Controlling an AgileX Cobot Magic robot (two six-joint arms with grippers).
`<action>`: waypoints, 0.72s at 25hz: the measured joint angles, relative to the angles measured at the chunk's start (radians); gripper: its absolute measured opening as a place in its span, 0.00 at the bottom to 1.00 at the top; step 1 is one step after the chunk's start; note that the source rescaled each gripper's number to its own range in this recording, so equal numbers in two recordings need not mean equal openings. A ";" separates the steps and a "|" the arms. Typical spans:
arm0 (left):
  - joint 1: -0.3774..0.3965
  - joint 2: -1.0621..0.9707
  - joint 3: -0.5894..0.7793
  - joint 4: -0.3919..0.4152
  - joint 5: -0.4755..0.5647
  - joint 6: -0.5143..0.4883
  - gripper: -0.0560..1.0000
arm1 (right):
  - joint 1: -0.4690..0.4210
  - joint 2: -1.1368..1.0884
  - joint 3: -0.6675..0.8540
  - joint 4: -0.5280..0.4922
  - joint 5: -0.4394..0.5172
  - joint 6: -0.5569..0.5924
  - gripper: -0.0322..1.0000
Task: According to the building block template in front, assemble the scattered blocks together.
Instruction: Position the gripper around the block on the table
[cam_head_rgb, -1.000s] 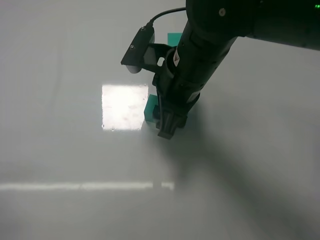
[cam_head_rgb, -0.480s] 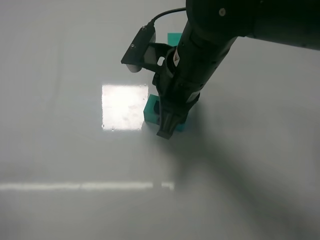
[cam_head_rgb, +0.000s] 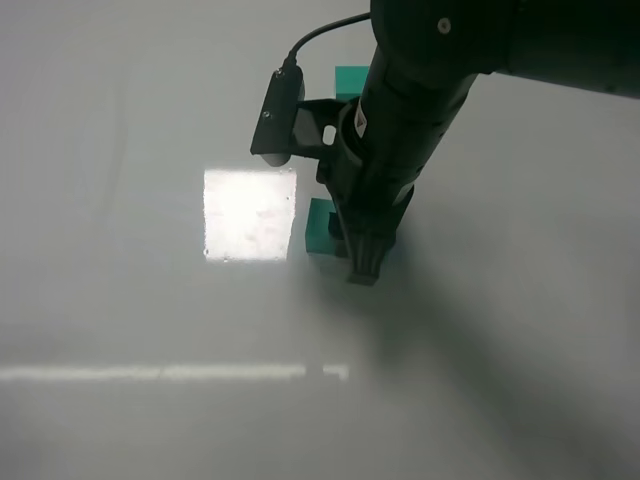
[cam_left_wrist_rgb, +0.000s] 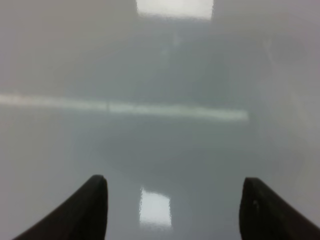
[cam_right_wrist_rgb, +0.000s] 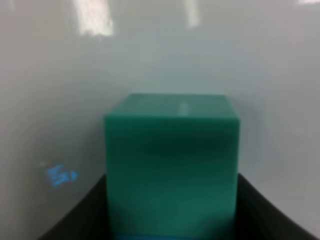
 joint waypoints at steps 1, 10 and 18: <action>0.000 0.000 0.000 0.000 0.000 0.000 0.61 | 0.002 -0.001 0.000 -0.020 0.007 -0.013 0.21; 0.000 0.000 0.000 0.000 0.000 0.000 0.61 | 0.002 -0.002 -0.003 -0.085 0.031 -0.164 0.20; 0.000 0.000 0.000 0.000 0.000 0.000 0.61 | 0.002 -0.002 -0.005 -0.087 0.032 -0.173 0.20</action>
